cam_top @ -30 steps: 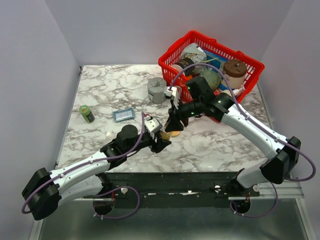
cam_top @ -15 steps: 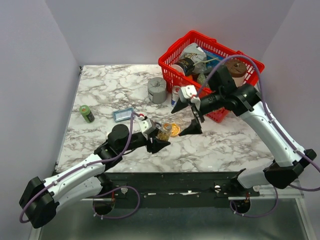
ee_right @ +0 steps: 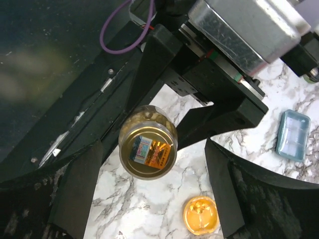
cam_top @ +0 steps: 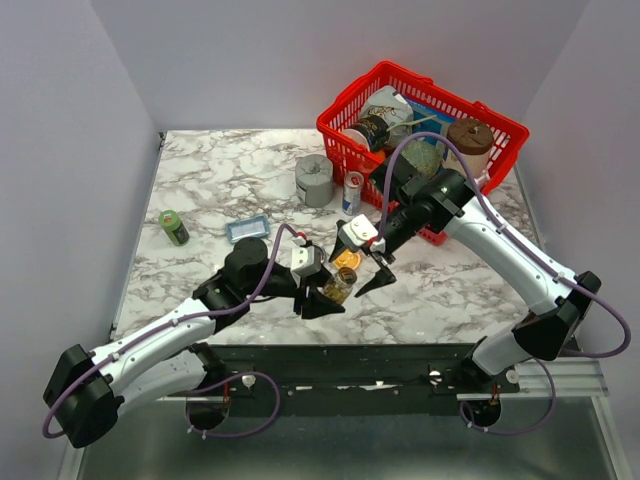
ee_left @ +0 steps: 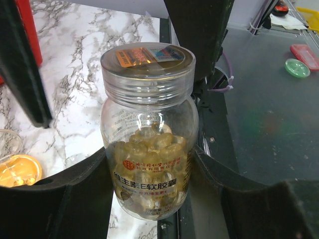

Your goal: Sort the pills into containers

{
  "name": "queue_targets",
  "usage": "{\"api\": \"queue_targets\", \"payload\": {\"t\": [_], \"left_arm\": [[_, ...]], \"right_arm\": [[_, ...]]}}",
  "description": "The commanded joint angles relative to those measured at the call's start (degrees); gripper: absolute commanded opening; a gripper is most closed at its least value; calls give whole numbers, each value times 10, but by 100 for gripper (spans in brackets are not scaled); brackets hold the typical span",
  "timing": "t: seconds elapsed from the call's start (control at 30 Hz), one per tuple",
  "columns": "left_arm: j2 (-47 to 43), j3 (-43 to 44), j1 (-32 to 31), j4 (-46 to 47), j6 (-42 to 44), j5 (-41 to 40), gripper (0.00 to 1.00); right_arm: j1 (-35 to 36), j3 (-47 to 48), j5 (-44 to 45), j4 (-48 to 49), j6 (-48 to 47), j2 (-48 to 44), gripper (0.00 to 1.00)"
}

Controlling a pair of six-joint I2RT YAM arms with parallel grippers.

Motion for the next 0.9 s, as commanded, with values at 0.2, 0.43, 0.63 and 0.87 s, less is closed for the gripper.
{"api": "queue_targets", "payload": {"t": [0.2,0.43,0.63,0.87], "left_arm": [[7,17,3,-9,24,-3,0],[-13,1,3,52,-13,-96,0],[-43,-37,-14,137,-43,-354,0],[2,-26,-59,168,-17,-512,0]], "right_arm": [[10,0,9,-54,25,5,56],[13,-37,20,34,193,0,30],[12,-127,137,256,507,-20,23],[12,-196,271,383,711,-30,12]]}}
